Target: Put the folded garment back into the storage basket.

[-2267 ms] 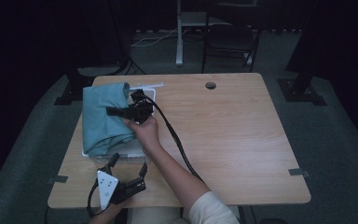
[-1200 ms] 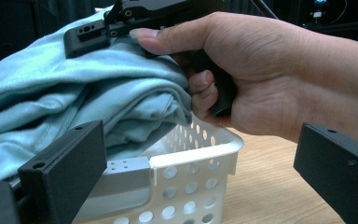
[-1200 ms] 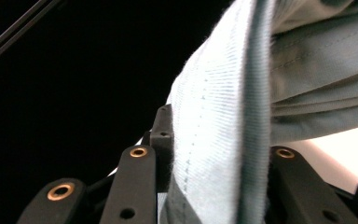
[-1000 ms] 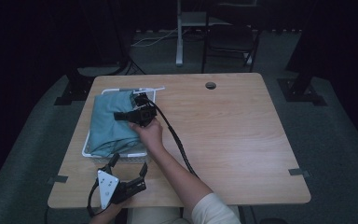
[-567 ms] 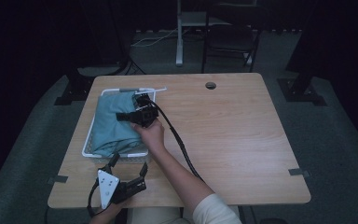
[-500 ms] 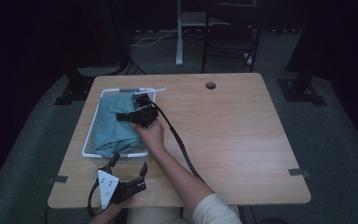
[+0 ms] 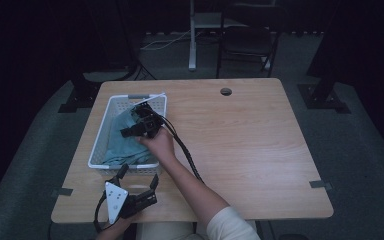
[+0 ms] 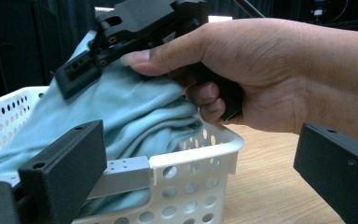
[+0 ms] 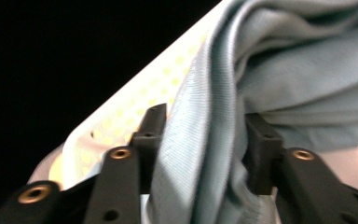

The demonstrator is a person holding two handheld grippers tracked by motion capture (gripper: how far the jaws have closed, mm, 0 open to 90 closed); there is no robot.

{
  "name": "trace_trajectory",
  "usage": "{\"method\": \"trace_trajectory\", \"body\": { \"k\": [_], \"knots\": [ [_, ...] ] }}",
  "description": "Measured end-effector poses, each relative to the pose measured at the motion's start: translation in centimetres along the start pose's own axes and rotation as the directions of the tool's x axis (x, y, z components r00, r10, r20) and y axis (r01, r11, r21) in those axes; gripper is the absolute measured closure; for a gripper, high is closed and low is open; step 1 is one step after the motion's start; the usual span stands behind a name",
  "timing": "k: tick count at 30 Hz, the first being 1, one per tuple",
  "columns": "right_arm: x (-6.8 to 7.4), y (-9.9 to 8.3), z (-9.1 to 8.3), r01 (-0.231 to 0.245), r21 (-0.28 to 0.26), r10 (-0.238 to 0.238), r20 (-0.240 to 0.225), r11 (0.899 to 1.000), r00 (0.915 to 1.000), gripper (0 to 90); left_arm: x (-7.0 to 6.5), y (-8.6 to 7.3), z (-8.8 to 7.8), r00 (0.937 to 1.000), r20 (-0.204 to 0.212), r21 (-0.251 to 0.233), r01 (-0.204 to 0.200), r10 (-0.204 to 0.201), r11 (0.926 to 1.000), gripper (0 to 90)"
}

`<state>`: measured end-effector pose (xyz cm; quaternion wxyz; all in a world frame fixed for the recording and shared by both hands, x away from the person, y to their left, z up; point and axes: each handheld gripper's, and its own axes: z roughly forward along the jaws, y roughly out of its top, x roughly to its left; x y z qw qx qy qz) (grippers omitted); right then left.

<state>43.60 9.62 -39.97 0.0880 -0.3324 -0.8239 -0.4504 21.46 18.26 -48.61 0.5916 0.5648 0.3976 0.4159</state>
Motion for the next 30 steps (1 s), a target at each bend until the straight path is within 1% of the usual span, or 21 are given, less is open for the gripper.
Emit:
{"method": "trace_trajectory", "body": {
  "k": [2,4,6,8,11,14,16,18,19,20,22,25,30],
  "knots": [
    [0.2,0.1,0.2,0.017,0.017,-0.017,0.011,1.0,0.9998,53.6,0.0,0.0,0.0,1.0,0.0,0.001,0.0,0.0,1.0,3.7],
    [0.3,0.2,0.4,0.024,0.039,-0.024,0.005,0.999,0.9997,44.5,0.0,0.0,0.0,1.0,0.0,0.002,-0.003,0.003,1.0,3.7],
    [0.5,0.2,0.5,0.043,0.067,-0.045,0.03,0.997,0.9985,40.7,0.0,0.0,0.0,1.0,0.0,0.002,-0.005,0.005,1.0,3.7],
    [0.6,0.2,0.6,0.051,0.081,-0.054,0.036,0.995,0.9979,35.8,-0.1,0.0,0.0,1.0,0.0,0.002,-0.007,0.007,1.0,3.7],
    [1.0,0.2,0.9,0.089,0.124,-0.1,0.082,0.988,0.9916,31.1,-0.1,0.0,0.0,1.0,-0.001,0.003,-0.008,0.008,1.0,3.7],
    [1.2,0.1,1.1,0.11,0.168,-0.131,0.122,0.98,0.9838,26.1,-0.1,0.0,0.0,1.0,-0.001,0.004,-0.008,0.008,1.0,3.7],
    [1.2,0.1,1.2,0.103,0.184,-0.127,0.127,0.978,0.9837,22.3,-0.1,0.0,0.0,1.0,-0.001,0.004,-0.008,0.008,1.0,3.7],
    [1.2,0.1,1.1,0.099,0.182,-0.122,0.121,0.978,0.9851,19.4,-0.1,0.0,0.0,1.0,-0.001,0.004,-0.008,0.008,1.0,3.7],
    [1.2,0.1,1.1,0.102,0.187,-0.125,0.114,0.977,0.9856,13.4,-0.1,0.0,0.0,1.0,0.0,0.003,-0.008,0.008,1.0,3.7],
    [1.2,0.0,1.1,0.108,0.194,-0.129,0.098,0.975,0.9868,12.3,-0.1,0.0,0.0,1.0,0.0,0.002,-0.008,0.008,1.0,3.7],
    [1.2,-0.1,1.1,0.121,0.195,-0.142,0.102,0.973,0.9845,12.2,-0.1,0.0,0.0,1.0,0.0,0.003,-0.008,0.008,1.0,3.7],
    [1.3,-0.3,1.1,0.146,0.204,-0.171,0.111,0.968,0.9791,12.1,-0.1,0.0,0.0,1.0,0.001,0.003,-0.008,0.008,1.0,3.7],
    [1.2,-0.7,0.8,0.151,0.197,-0.18,0.14,0.969,0.9736,12.1,-0.1,0.0,0.0,1.0,0.001,0.004,-0.01,0.01,0.9999,3.7]
  ]
}}
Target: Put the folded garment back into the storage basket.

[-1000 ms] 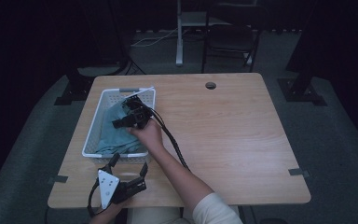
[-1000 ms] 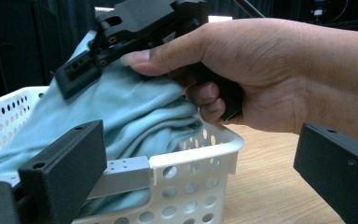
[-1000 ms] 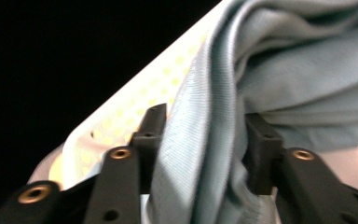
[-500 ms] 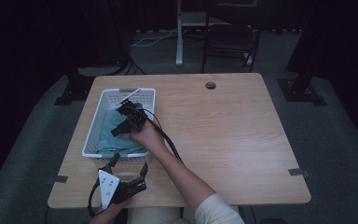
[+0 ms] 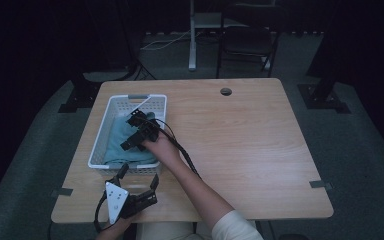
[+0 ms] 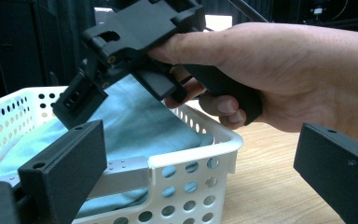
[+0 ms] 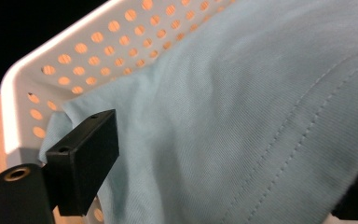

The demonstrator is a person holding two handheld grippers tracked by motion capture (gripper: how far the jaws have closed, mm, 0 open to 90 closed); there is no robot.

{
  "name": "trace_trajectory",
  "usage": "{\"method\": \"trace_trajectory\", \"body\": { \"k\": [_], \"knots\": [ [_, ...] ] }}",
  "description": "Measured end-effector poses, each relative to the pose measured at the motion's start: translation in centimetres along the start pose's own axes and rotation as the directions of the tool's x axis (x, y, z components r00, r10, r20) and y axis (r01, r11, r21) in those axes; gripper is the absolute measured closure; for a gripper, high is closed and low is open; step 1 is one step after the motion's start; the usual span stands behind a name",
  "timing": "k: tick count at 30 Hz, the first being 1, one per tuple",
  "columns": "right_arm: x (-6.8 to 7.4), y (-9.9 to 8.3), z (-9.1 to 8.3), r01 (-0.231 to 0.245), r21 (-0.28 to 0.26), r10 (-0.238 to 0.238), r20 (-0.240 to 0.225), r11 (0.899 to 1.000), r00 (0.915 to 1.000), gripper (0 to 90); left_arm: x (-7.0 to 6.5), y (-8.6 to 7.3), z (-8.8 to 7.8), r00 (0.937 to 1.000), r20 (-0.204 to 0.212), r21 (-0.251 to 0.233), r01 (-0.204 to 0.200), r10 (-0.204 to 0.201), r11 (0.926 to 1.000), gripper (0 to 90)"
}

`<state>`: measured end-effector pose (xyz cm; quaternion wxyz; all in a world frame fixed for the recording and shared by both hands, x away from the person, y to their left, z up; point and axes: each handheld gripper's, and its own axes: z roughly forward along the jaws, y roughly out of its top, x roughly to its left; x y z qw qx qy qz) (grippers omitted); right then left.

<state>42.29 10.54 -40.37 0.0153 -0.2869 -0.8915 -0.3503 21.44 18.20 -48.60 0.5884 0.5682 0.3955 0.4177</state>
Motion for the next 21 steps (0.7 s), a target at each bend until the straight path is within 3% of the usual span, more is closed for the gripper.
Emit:
{"method": "trace_trajectory", "body": {
  "k": [8,14,15,18,20,21],
  "knots": [
    [-0.3,-0.9,-0.6,-0.016,-0.035,0.017,0.029,0.999,0.9994,12.1,0.0,0.0,0.0,1.0,0.0,0.001,0.0,0.0,1.0,3.7],
    [0.0,-1.7,-1.2,0.012,-0.084,-0.007,0.058,0.996,0.9983,12.1,0.0,0.0,0.0,1.0,-0.001,-0.003,0.002,-0.002,1.0,3.7],
    [-0.3,-2.1,-1.5,0.002,-0.129,0.004,0.052,0.992,0.9987,12.1,0.0,0.0,0.0,1.0,-0.001,-0.004,0.002,-0.002,1.0,3.7],
    [-0.5,-2.4,-1.9,-0.006,-0.172,0.013,0.039,0.985,0.9992,12.1,0.0,0.0,0.0,1.0,-0.003,-0.001,0.001,-0.001,1.0,3.7],
    [-0.6,-2.8,-2.4,0.0,-0.236,-0.004,-0.015,0.972,0.9999,12.1,0.0,0.0,0.0,1.0,-0.004,0.001,0.001,-0.001,1.0,3.7],
    [-0.5,-2.9,-2.4,0.006,-0.246,-0.011,-0.016,0.969,0.9998,12.1,0.0,0.0,0.0,1.0,-0.004,0.001,0.001,-0.001,1.0,3.7]
  ]
}}
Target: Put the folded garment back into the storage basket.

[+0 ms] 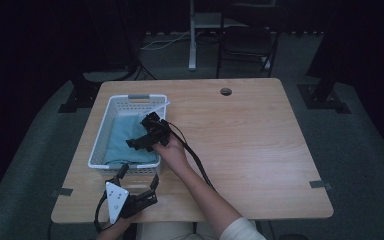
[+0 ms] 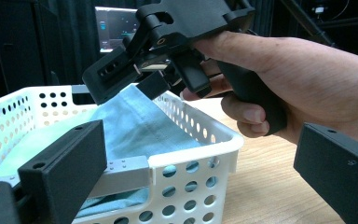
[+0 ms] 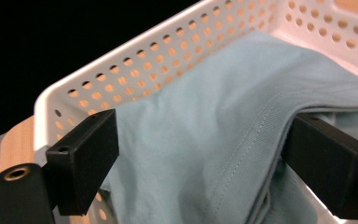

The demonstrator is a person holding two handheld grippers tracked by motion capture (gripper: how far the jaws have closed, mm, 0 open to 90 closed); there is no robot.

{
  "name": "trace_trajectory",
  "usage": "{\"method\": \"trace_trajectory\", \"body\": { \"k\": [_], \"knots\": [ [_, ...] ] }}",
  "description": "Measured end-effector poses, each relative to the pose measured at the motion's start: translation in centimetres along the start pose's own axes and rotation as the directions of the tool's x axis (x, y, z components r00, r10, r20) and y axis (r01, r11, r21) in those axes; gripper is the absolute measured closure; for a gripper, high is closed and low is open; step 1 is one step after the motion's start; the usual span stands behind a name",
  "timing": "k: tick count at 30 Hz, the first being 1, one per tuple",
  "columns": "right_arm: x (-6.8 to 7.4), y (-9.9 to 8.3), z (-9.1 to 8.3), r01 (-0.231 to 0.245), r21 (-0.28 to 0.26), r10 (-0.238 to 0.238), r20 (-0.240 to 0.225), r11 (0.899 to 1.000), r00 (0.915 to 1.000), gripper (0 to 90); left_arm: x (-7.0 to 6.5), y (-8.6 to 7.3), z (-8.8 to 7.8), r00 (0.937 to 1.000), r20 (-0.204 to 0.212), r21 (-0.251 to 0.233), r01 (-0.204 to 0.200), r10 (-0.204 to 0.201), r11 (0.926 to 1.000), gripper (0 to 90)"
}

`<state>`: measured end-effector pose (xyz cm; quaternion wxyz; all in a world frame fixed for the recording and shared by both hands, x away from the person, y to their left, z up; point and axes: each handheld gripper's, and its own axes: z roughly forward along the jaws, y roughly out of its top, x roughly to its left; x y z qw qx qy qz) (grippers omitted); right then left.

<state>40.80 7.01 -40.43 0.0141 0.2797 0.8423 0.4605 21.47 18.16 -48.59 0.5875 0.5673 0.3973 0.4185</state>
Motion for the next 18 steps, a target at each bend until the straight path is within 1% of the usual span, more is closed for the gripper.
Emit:
{"method": "trace_trajectory", "body": {
  "k": [3,4,5,6,8,9,10,11,13,14,15,16,17,18],
  "knots": [
    [0.0,-0.1,0.0,0.011,-0.01,-0.011,-0.013,1.0,0.9999,12.0,0.0,0.0,0.0,1.0,-0.001,-0.001,0.0,0.0,1.0,3.7],
    [0.2,-0.3,-0.1,0.034,-0.03,-0.034,-0.014,0.999,0.9993,12.0,0.0,0.0,0.0,1.0,-0.001,-0.001,0.0,0.0,1.0,3.7],
    [0.2,-0.4,-0.1,0.036,-0.041,-0.037,-0.018,0.999,0.9992,12.1,0.0,0.0,0.0,1.0,-0.001,-0.001,0.0,0.0,1.0,3.7],
    [0.3,-0.5,-0.2,0.039,-0.059,-0.04,-0.008,0.997,0.9992,12.0,0.0,0.0,0.0,1.0,-0.001,-0.002,0.0,0.0,1.0,3.7],
    [0.2,-0.8,-0.5,0.035,-0.096,-0.036,-0.011,0.995,0.9993,12.0,0.0,0.0,0.0,1.0,-0.001,-0.002,0.0,0.0,1.0,3.7],
    [0.2,-1.0,-0.6,0.036,-0.122,-0.036,0.002,0.992,0.9994,12.0,0.0,0.0,0.0,1.0,-0.001,-0.002,0.0,0.0,1.0,3.7],
    [0.2,-1.1,-0.8,0.04,-0.144,-0.039,0.005,0.989,0.9992,12.1,0.0,0.0,0.0,1.0,-0.001,-0.002,0.0,0.0,1.0,3.7],
    [0.2,-1.2,-1.0,0.037,-0.16,-0.038,-0.001,0.986,0.9993,12.0,0.0,0.0,0.0,1.0,-0.001,-0.002,-0.001,0.001,1.0,3.7],
    [0.2,-1.4,-1.5,0.049,-0.2,-0.047,0.014,0.979,0.9988,12.0,0.0,0.0,-0.1,1.0,0.0,-0.005,-0.001,0.001,1.0,3.7],
    [0.2,-1.5,-1.6,0.053,-0.208,-0.053,0.009,0.977,0.9986,12.0,0.0,0.0,0.0,1.0,-0.001,-0.004,0.001,-0.001,1.0,3.7],
    [0.4,-1.5,-1.8,0.061,-0.212,-0.057,0.025,0.975,0.998,12.0,0.0,0.0,0.0,1.0,-0.001,-0.003,0.0,0.0,1.0,3.7],
    [0.6,-1.5,-2.1,0.085,-0.207,-0.076,0.048,0.975,0.9959,11.9,0.0,0.0,0.0,1.0,-0.001,-0.002,0.0,0.0,1.0,3.7],
    [0.7,-1.5,-2.2,0.093,-0.205,-0.082,0.059,0.974,0.9948,7.5,0.0,0.0,0.0,1.0,-0.001,-0.003,0.001,-0.001,1.0,3.7],
    [0.7,-1.5,-2.2,0.093,-0.205,-0.082,0.059,0.974,0.9948,7.5,0.0,0.0,0.0,1.0,-0.001,-0.003,0.001,-0.001,1.0,3.8]
  ]
}}
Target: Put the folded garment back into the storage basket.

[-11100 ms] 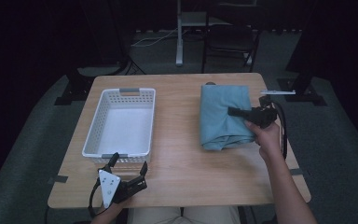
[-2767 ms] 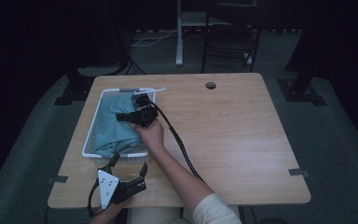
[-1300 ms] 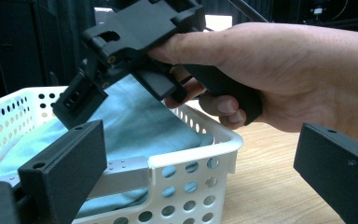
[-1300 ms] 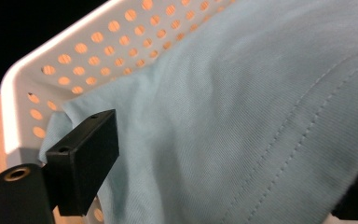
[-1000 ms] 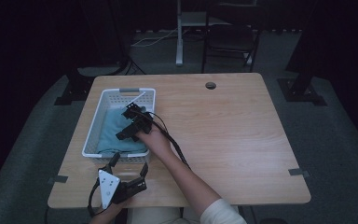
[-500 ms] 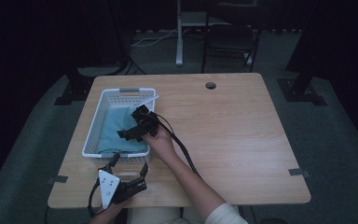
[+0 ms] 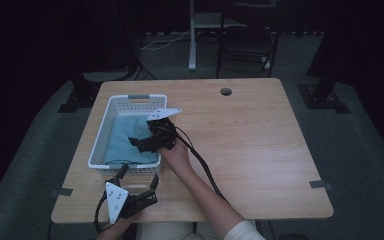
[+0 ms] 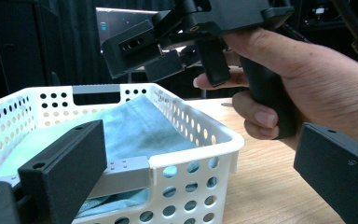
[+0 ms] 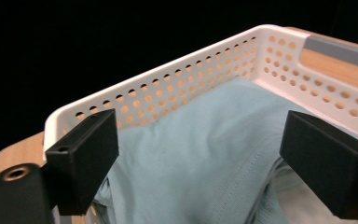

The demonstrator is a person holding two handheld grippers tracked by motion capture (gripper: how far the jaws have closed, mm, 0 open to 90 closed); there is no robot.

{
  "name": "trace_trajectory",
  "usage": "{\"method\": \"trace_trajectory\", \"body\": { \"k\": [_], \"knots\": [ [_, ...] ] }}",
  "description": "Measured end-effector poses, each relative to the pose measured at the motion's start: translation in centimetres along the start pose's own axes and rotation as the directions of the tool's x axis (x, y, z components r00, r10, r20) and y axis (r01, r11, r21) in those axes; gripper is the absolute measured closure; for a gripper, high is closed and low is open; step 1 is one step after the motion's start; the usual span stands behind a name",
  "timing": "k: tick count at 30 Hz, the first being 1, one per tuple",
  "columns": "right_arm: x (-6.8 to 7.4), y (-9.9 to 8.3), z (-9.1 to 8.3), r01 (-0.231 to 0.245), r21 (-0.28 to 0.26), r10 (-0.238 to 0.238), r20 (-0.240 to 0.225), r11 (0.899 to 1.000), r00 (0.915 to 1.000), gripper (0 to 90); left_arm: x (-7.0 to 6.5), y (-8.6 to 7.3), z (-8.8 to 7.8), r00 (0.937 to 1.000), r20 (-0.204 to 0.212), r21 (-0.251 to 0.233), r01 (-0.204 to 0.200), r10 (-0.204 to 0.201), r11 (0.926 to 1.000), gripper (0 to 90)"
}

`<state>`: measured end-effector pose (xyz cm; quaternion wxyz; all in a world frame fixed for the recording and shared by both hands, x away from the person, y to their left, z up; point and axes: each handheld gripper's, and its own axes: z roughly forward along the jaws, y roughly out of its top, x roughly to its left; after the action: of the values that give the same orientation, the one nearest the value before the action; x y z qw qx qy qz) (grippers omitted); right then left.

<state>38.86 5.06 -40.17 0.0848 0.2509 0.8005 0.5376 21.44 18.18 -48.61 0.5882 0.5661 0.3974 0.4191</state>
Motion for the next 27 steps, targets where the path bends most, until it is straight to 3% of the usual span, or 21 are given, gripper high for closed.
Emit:
{"method": "trace_trajectory", "body": {
  "k": [2,8,10,27],
  "knots": [
    [0.0,0.1,-0.2,0.002,-0.001,-0.002,-0.029,1.0,0.9996,4.5,0.0,0.0,0.0,1.0,0.0,-0.002,-0.001,0.001,1.0,3.7],
    [-0.2,0.0,-1.3,-0.015,-0.013,0.015,-0.026,1.0,0.9996,4.6,0.0,0.0,0.0,1.0,-0.001,0.0,-0.001,0.001,1.0,3.7],
    [-0.3,-0.3,-1.7,-0.021,-0.026,0.02,-0.045,0.999,0.9988,4.3,0.0,0.0,0.0,1.0,-0.002,0.001,-0.002,0.002,1.0,3.7],
    [-1.1,-1.6,-7.3,-0.015,-0.082,0.017,0.016,0.997,0.9997,4.4,0.0,0.0,0.0,1.0,-0.006,0.0,0.0,0.0,1.0,3.7]
  ]
}}
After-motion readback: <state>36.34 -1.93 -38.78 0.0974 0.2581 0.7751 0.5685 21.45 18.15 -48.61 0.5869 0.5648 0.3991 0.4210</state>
